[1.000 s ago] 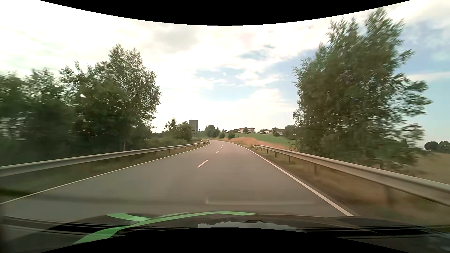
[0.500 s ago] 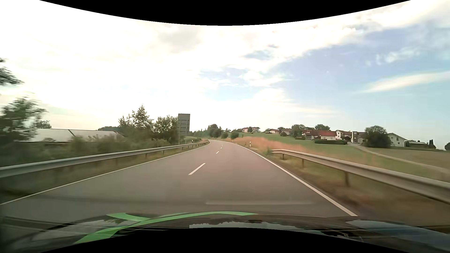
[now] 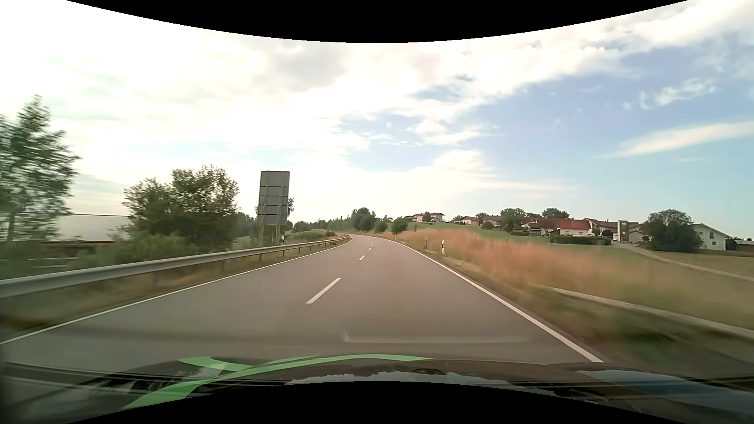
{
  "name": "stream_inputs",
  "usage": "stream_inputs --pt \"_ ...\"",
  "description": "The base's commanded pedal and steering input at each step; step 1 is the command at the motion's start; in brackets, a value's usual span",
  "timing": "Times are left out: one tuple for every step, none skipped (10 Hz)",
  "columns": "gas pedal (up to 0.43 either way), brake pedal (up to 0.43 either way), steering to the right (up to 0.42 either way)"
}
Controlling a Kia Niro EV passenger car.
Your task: Follow the waypoints while adhering to traffic rules and regulations
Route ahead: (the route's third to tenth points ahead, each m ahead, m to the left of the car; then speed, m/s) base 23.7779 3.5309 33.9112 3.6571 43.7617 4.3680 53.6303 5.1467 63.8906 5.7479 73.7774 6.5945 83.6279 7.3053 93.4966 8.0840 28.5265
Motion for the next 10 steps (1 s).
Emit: stream_inputs --pt "0.35 0.0 -0.011" --pt "0.35 0.0 -0.011" --pt "0.35 0.0 -0.011" --pt "0.35 0.0 -0.01" --pt "0.35 0.0 -0.011" --pt "0.35 0.0 -0.011" --pt "0.35 0.0 -0.012" --pt "0.35 0.0 -0.012" --pt "0.35 0.0 -0.012" --pt "0.35 0.0 -0.012"
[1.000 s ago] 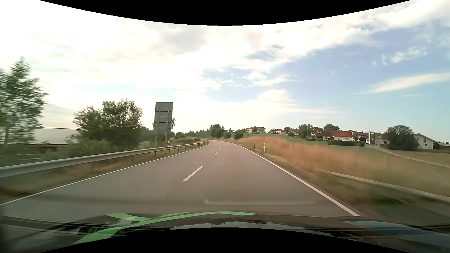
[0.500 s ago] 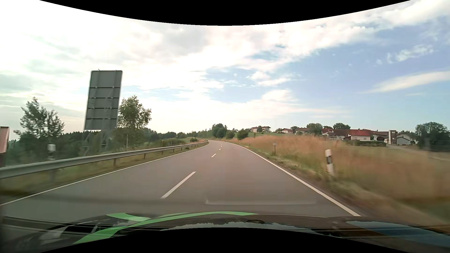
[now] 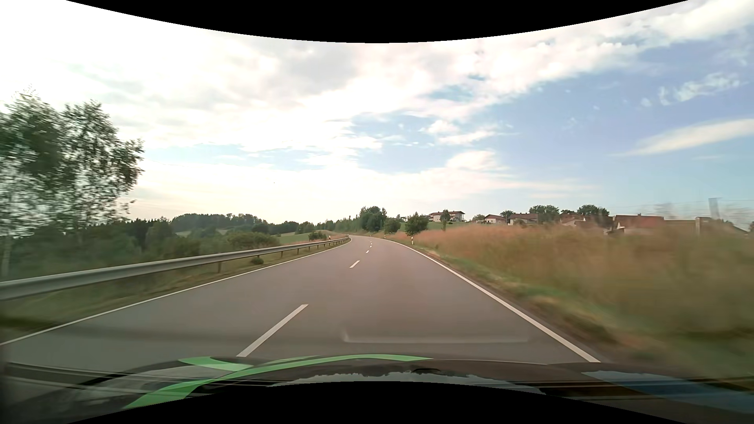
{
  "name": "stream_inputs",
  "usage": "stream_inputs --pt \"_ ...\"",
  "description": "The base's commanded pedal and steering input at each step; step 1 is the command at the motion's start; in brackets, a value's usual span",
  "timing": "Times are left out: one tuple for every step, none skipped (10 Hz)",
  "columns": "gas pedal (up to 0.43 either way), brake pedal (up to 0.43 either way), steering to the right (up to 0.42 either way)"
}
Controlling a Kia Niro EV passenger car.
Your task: Follow the waypoints while adhering to traffic rules and regulations
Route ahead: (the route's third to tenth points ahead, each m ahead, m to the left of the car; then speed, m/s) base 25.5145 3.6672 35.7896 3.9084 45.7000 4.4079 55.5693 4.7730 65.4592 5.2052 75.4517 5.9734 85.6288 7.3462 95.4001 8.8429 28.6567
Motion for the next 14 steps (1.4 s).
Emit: stream_inputs --pt "0.35 0.0 -0.012" --pt "0.331 0.0 -0.012" --pt "0.287 0.0 -0.012" --pt "0.287 0.0 -0.012" --pt "0.287 0.0 -0.012" --pt "0.299 0.0 -0.012" --pt "0.311 0.0 -0.012" --pt "0.331 0.0 -0.012" --pt "0.331 0.0 -0.011" --pt "0.35 0.0 -0.011" --pt "0.358 0.0 -0.011" --pt "0.358 0.0 -0.011" --pt "0.358 0.0 -0.011" --pt "0.358 0.0 -0.011"
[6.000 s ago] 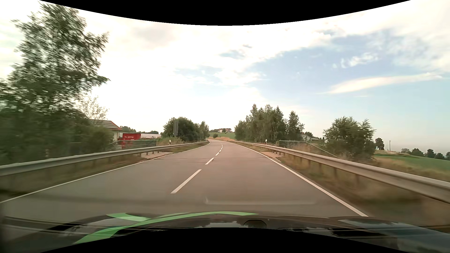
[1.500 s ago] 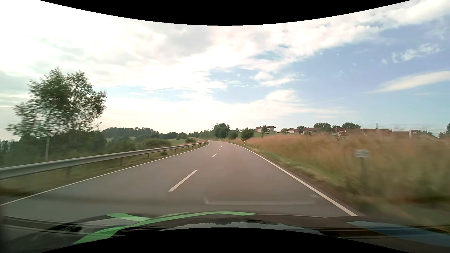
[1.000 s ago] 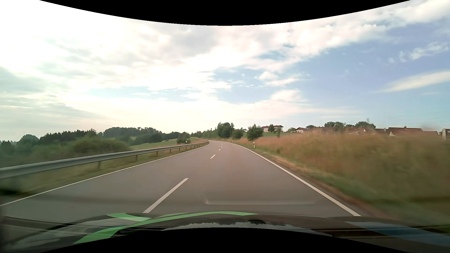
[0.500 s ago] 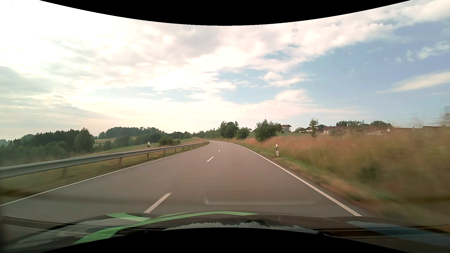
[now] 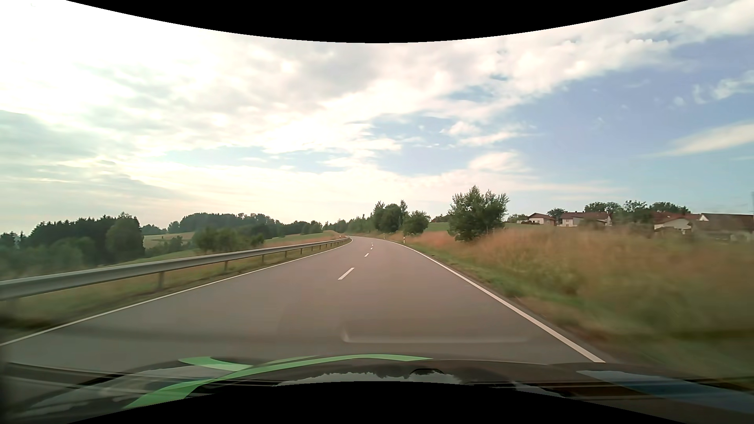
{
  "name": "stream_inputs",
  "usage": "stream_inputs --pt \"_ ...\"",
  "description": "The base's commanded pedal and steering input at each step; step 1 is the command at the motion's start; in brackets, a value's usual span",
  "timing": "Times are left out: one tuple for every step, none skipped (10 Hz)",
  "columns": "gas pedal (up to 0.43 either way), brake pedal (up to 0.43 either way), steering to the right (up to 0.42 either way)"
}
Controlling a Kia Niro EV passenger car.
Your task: Follow the waypoints while adhering to traffic rules and regulations
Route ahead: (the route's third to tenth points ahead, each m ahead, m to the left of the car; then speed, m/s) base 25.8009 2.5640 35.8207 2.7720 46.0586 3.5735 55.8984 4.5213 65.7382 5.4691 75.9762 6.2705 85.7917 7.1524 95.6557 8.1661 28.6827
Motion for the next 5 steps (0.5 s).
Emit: stream_inputs --pt "0.358 0.0 -0.011" --pt "0.331 0.0 -0.011" --pt "0.311 0.0 -0.011" --pt "0.311 0.0 -0.011" --pt "0.311 0.0 -0.012"
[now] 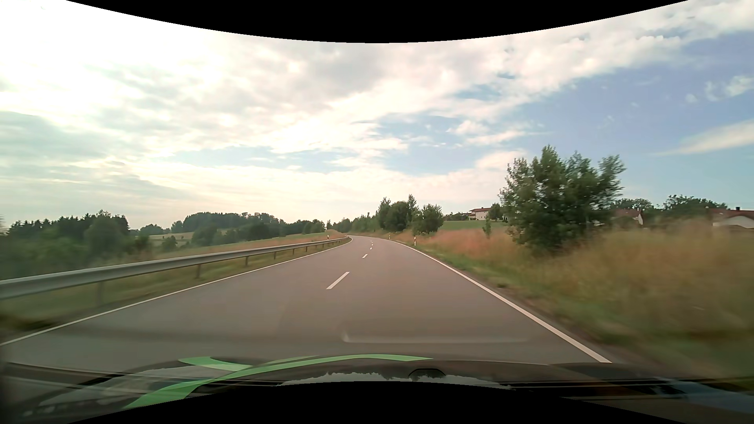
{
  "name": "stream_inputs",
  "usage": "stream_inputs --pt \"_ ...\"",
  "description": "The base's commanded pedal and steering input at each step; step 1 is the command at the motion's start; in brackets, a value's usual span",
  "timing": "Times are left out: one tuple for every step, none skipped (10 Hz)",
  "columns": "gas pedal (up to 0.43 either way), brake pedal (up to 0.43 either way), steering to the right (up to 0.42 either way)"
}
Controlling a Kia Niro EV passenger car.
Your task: Follow the waypoints while adhering to traffic rules and regulations
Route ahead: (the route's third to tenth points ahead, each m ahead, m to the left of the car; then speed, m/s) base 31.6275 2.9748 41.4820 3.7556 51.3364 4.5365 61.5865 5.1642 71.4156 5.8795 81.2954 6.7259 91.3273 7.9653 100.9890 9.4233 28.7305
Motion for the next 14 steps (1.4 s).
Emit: stream_inputs --pt "0.311 0.0 -0.012" --pt "0.287 0.0 -0.012" --pt "0.287 0.0 -0.012" --pt "0.287 0.0 -0.012" --pt "0.287 0.0 -0.012" --pt "0.287 0.0 -0.012" --pt "0.26 0.0 -0.012" --pt "0.248 0.0 -0.012" --pt "0.248 0.0 -0.012" --pt "0.248 0.0 -0.012" --pt "0.26 0.0 -0.012" --pt "0.26 0.0 -0.013" --pt "0.26 0.0 -0.012" --pt "0.26 0.0 -0.012"
